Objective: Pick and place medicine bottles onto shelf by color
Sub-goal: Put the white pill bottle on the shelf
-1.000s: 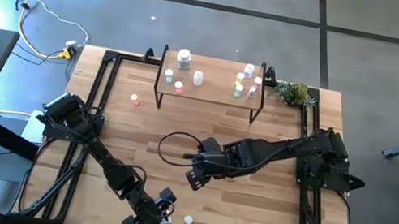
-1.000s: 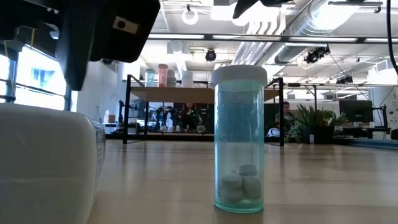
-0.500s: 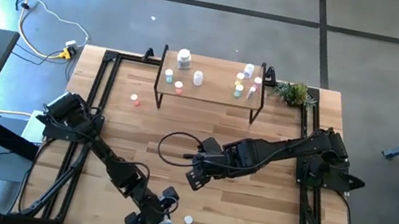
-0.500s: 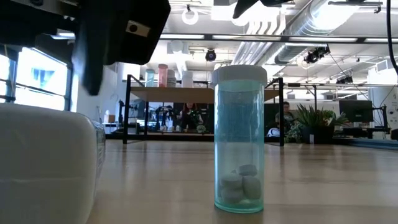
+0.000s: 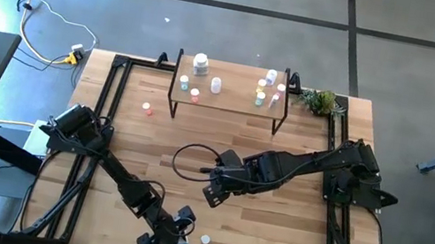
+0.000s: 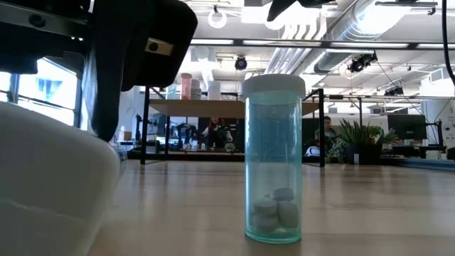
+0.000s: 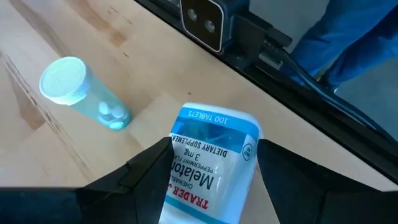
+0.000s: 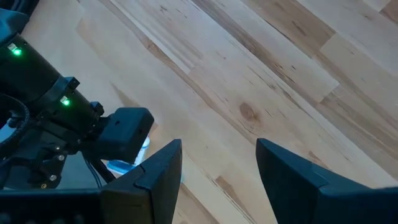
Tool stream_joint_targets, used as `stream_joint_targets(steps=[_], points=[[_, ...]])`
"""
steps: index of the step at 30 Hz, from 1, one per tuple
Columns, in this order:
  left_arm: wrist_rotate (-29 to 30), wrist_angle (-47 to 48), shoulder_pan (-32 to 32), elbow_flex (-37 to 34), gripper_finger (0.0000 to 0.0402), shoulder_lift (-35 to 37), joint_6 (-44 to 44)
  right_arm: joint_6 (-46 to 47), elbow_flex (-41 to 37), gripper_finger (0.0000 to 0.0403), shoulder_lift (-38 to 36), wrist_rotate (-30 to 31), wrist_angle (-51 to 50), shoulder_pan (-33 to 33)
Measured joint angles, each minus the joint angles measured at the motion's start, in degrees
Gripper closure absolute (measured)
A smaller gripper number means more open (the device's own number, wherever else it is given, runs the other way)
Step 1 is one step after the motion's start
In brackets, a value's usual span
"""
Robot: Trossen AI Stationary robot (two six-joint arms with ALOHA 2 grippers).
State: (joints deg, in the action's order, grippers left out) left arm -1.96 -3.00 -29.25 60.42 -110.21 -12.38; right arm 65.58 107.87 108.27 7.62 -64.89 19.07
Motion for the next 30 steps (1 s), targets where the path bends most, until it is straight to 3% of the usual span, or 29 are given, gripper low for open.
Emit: stream_joint_targets(steps=[9, 17, 30], points=[[6.55, 3.16, 2.23, 0.09, 0.0176, 0.07, -0.29, 0.02, 0.00, 0.0206, 0.00, -0.17, 0.01, 0.11], [7.63, 7.33, 5.16, 0.11, 0.0176, 0.15, -3.88, 0.01, 0.00, 0.0206, 0.00, -0.22, 0.01, 0.07], [8.95, 6.06, 14.22, -0.07, 0.0176, -0.04, -4.33, -0.03, 0.00, 0.0206, 0.00, 0.69, 0.00, -2.54]])
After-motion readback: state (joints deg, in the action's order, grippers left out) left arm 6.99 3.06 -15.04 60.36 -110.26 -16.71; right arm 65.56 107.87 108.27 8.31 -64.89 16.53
